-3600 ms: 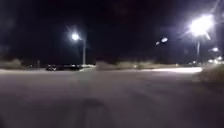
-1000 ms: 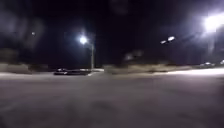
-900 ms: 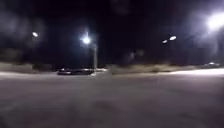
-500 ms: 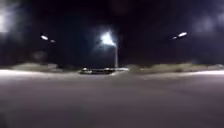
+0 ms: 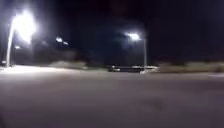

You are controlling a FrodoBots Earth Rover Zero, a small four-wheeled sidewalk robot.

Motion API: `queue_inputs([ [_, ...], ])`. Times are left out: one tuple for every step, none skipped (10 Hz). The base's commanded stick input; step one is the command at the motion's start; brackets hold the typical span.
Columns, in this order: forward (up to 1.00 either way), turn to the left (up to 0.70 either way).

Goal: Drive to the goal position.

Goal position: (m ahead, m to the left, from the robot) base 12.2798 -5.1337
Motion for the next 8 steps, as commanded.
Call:
queue_inputs([
  [0.7, 0.27],
  [0.7, 0.27],
  [0.7, 0.27],
  [0.7, 0.27],
  [0.7, 0.27],
  [0.7, 0.27],
  [0.7, 0.27],
  [0.7, 0.27],
])
